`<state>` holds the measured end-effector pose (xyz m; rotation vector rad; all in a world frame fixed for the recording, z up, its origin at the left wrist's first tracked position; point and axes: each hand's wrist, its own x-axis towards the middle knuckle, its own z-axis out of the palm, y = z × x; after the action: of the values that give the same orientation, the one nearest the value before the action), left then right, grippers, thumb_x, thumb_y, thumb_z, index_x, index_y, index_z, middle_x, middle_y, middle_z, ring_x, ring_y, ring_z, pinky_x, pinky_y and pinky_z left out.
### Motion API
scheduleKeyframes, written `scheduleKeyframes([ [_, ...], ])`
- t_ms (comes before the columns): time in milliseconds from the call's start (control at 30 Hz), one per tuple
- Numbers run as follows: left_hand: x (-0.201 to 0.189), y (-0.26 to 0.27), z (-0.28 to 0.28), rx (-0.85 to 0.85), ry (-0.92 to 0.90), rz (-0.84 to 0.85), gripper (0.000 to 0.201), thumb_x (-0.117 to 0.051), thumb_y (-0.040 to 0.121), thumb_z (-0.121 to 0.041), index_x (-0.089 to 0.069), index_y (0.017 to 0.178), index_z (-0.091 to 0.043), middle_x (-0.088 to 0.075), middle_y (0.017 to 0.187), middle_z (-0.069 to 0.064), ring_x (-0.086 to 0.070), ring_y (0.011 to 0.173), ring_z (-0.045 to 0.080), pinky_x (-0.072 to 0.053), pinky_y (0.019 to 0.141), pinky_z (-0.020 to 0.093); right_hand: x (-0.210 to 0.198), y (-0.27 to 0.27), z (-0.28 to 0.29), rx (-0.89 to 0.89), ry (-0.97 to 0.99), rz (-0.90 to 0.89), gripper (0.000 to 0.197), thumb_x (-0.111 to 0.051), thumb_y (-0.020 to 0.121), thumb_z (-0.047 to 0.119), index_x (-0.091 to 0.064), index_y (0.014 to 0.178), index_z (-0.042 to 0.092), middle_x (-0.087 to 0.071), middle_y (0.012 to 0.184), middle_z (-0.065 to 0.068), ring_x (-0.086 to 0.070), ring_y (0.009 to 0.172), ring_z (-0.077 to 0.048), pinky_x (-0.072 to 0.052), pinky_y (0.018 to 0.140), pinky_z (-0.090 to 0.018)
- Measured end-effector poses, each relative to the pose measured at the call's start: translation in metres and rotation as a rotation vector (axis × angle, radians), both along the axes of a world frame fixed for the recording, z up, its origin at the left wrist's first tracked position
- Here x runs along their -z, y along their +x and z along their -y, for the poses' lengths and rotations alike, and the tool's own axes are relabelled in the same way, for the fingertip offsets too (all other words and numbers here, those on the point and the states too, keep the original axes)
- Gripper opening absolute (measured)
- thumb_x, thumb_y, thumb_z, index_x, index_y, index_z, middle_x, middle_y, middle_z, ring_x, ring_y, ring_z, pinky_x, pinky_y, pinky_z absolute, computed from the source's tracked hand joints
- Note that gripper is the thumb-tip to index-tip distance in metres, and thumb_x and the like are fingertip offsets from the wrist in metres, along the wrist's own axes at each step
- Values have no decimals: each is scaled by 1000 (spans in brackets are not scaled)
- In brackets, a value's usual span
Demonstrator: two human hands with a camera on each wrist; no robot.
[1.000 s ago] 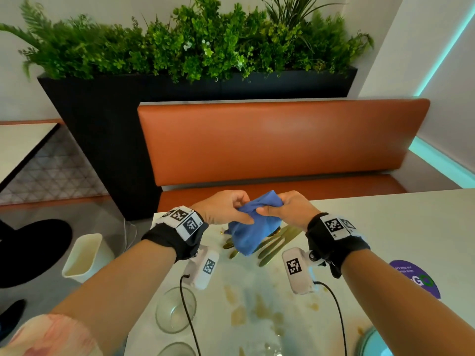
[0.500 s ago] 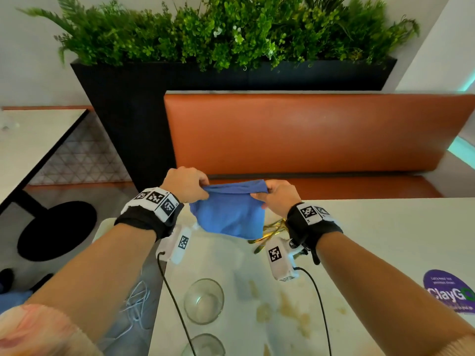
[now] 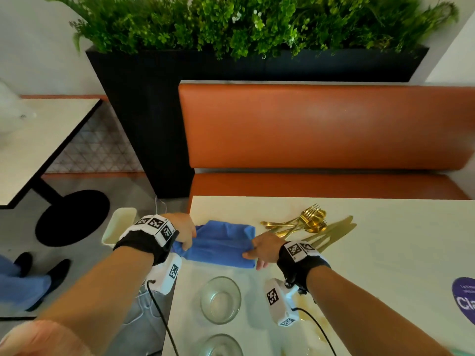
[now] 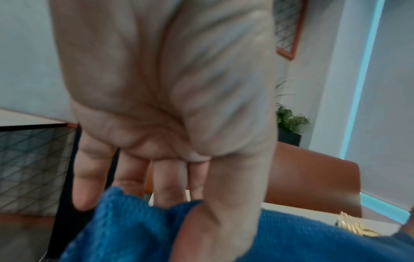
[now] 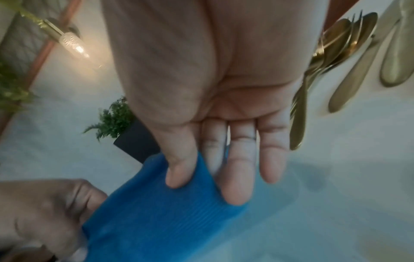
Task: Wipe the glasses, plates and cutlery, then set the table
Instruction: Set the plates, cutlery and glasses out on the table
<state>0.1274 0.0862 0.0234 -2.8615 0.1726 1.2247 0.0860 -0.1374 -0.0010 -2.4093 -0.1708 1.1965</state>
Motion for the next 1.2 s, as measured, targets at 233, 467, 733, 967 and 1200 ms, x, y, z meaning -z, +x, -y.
scheduleKeyframes([
  [233, 33, 22, -13, -195, -208, 351, 36, -58, 85, -19, -61, 120, -19, -63, 121, 4, -57, 111, 23, -47, 95, 31, 19, 29, 2, 385, 118, 201, 36, -53, 92, 27, -55, 124, 10, -69, 94, -10, -65, 83, -23, -54, 83, -34],
  [467, 72, 17, 1, 18, -293, 299, 47, -58, 85, -9, -55, 129, -24, -52, 137, 2, -49, 124, 22, -43, 102, 35, 31, 20, 4, 150, -33, 260, 52, -52, 92, 19, -37, 142, 22, -47, 140, -9, -48, 125, -26, -42, 100, -31],
  [733, 82, 8, 3, 135, -134, 142, 63, -70, 77, -14, -49, 135, -25, -35, 138, 3, -41, 128, 26, -36, 108, 36, 36, -1, 1, -141, -213, 273, 38, -43, 96, 25, -49, 134, 28, -42, 133, -14, -47, 120, -34, -41, 99, -35],
  [967, 47, 10, 19, 87, -143, 137, 38, -70, 81, -15, -61, 118, -16, -51, 128, 6, -55, 114, 25, -47, 94, 32, 2, -5, 9, -98, -161, 273, 45, -45, 96, 22, -41, 141, 23, -37, 146, -12, -39, 132, -28, -34, 108, -34],
  [1200, -42, 8, 78, 112, -318, 343, 33, -63, 87, -23, -60, 119, -18, -57, 126, 3, -53, 115, 20, -44, 95, 29, -64, -26, 53, 67, -147, 371, 43, -48, 95, 29, -47, 137, 17, -43, 145, -5, -42, 131, -23, -33, 110, -33],
])
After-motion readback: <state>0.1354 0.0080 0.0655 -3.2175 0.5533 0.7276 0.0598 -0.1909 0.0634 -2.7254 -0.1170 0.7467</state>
